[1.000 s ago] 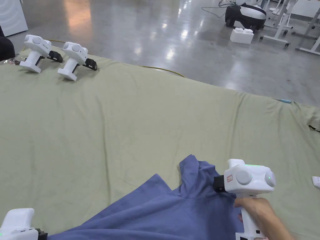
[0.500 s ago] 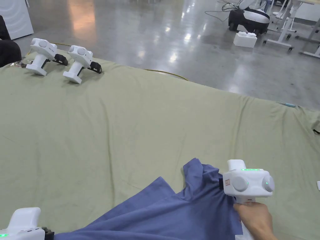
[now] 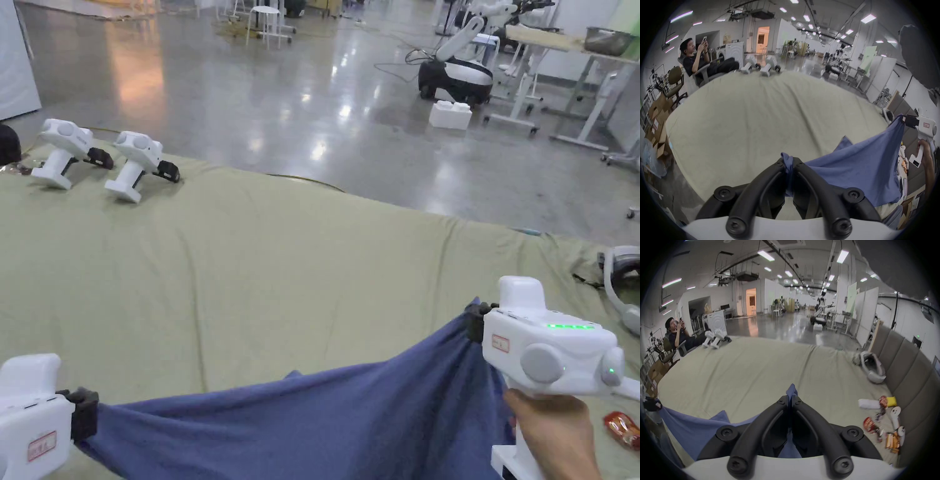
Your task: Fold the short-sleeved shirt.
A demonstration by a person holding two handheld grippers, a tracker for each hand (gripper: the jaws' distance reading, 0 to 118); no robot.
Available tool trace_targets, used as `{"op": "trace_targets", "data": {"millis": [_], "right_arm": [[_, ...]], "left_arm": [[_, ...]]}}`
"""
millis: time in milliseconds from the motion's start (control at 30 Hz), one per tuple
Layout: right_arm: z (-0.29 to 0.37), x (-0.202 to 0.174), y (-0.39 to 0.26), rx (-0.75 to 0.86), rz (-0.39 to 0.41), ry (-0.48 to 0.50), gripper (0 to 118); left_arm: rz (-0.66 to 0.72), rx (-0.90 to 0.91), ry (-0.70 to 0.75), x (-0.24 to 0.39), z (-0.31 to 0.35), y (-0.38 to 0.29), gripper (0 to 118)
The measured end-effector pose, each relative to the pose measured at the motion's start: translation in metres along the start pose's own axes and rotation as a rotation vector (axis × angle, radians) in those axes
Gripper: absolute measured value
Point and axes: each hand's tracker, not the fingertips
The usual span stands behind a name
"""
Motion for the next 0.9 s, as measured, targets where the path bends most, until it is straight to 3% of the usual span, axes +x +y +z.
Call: {"op": "trace_targets", "data": {"millis": [500, 900], "right_arm": [[0.156, 0.074, 0.140, 0.295, -0.041, -0.161, 5], [0.189, 0.088, 0.224, 0.405, -0.009, -0.253, 5]], "left_arm": [[-0.066, 0.290, -0.138, 0.081, 0.064, 0.186, 9], [-0.176, 0.407, -0.123, 0.130, 0.082, 0.329, 9]]}}
